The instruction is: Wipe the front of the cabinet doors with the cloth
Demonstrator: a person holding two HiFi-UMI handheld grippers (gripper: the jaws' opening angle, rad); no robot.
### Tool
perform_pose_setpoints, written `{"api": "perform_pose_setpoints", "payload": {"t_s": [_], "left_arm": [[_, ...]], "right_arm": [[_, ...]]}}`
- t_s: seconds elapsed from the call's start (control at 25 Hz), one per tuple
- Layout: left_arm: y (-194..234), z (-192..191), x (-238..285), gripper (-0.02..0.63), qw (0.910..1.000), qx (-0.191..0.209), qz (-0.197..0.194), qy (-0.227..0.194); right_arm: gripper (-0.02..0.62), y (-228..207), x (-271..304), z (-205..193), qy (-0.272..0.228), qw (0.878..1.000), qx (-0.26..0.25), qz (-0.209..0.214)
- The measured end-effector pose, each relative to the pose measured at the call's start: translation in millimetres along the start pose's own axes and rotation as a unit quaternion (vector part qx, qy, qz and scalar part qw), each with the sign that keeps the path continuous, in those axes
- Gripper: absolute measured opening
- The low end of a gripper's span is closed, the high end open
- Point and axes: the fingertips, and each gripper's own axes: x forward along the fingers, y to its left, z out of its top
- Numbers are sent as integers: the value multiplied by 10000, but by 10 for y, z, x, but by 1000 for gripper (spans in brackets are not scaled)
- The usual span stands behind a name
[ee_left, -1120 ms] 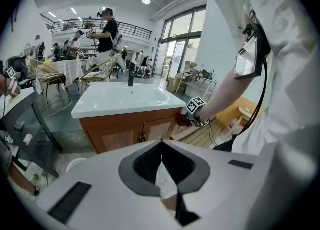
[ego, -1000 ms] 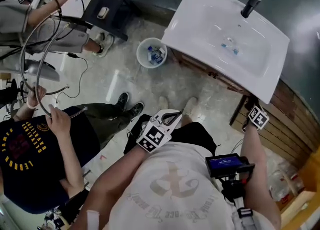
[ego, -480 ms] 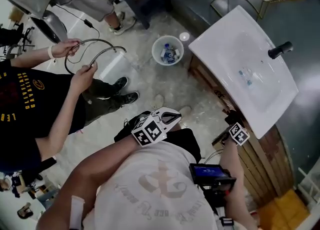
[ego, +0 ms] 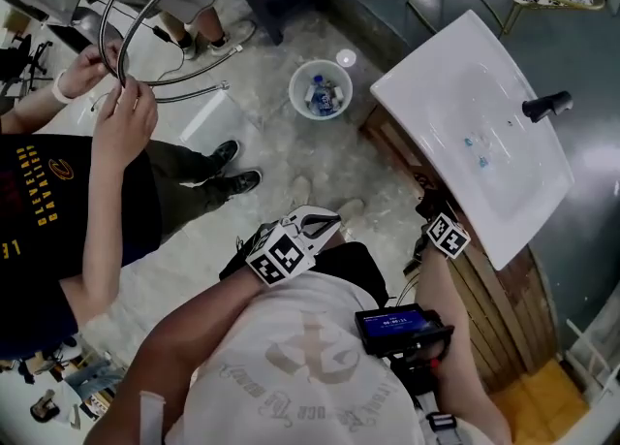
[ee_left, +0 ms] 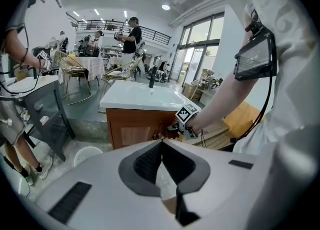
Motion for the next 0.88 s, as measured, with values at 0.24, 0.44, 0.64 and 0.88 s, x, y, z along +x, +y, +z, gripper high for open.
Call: {"api": "perform_pose_setpoints", "payload": {"t_s": [0.24,0.44,0.64,0.88], "left_arm": [[191,-49,-190,12,10000,-40,-30,-5],[400,-93,-350,12,9999,-121,94,-65],[562,-186,-446,12,9996,-212,161,-15],[702,-286,-603,12,9997,-168,197,22]], "right_arm": [[121,516,156,245,-174,9994,174,234],[121,883,378,349,-201,9981,509,294],[121,1334,654,539,-200,9977,318,572],[121,1801,912,609,-287,9954,540,733]]}}
